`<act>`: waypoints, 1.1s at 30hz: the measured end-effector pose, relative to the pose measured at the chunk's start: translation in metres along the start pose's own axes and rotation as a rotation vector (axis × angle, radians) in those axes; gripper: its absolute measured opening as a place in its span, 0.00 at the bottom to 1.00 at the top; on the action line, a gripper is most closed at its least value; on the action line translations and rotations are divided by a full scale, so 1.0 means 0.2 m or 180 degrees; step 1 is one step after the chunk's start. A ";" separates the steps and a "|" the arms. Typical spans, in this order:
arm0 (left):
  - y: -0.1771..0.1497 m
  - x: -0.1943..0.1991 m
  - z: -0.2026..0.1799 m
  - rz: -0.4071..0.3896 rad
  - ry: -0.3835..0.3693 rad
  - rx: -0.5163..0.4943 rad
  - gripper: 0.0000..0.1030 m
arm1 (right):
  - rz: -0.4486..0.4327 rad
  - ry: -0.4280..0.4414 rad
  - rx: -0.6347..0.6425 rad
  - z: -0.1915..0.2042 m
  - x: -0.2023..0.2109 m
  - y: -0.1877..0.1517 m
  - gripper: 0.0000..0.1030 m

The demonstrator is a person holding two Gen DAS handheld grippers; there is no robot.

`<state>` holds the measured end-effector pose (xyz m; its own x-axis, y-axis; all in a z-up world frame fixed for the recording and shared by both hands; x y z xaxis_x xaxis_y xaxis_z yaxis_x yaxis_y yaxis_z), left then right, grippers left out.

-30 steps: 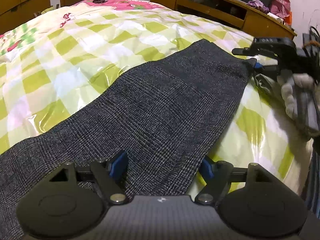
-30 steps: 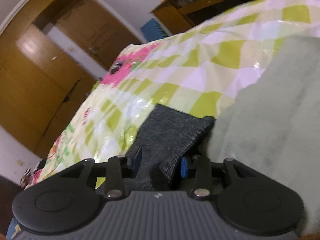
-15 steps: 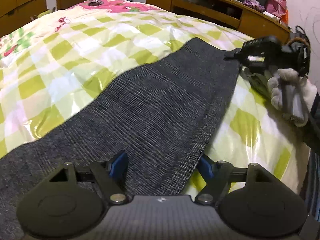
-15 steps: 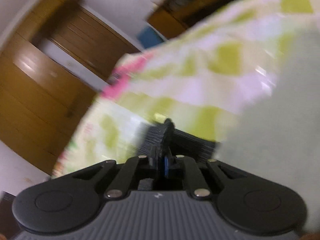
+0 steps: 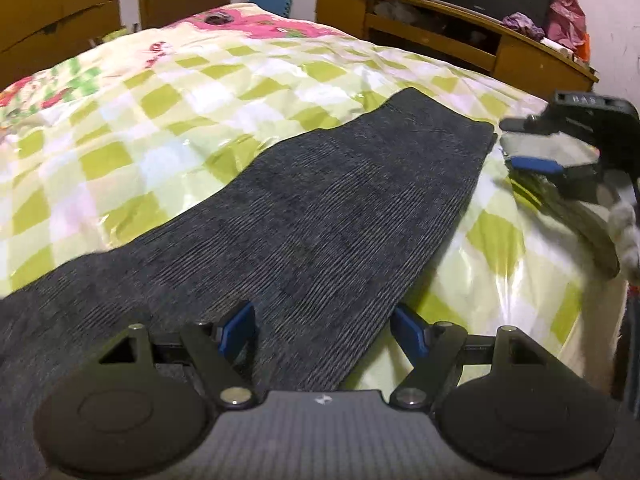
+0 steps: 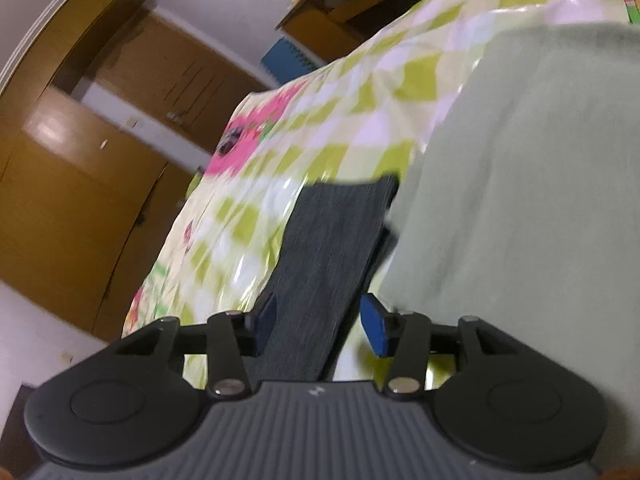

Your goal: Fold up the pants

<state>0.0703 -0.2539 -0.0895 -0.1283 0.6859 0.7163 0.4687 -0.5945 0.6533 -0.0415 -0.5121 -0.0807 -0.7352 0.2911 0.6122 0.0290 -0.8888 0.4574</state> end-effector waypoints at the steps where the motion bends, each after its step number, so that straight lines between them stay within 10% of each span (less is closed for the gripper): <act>1: -0.02 0.01 0.01 -0.0006 0.0008 0.0031 0.84 | 0.0084 0.0004 -0.0024 0.00 -0.03 -0.02 0.48; 11: -0.09 0.09 0.09 -0.0139 -0.0155 0.0300 0.86 | 0.0026 -0.0046 0.0924 0.33 0.12 -0.13 0.47; 18: -0.17 0.35 0.33 -0.0387 0.0244 0.0429 0.86 | 0.0858 0.0582 0.1645 0.72 -0.03 -0.66 0.49; 25: -0.46 0.59 0.79 -0.0377 0.0755 0.1001 0.86 | 0.1486 0.0494 0.1654 0.79 -0.27 -1.02 0.49; 33: -0.27 0.51 0.61 -0.0549 0.0541 0.0699 0.89 | 0.0715 0.0129 0.1221 0.53 -0.08 -0.61 0.49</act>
<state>0.1385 -0.1008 -0.0825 -0.3575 0.6778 0.6425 0.6024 -0.3583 0.7132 0.0392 -0.3715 -0.0783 -0.7077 0.0849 0.7014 0.4345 -0.7305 0.5269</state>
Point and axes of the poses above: each gripper's, at about its wrist camera, not at the fingertips, and x roughly against the way its jaws point, z to its left, y to its top, the point moved 9 cm from there along -x, roughly the way its jaws point, and after that the axes turned 11 degrees about -y, right-handed, at the moved point
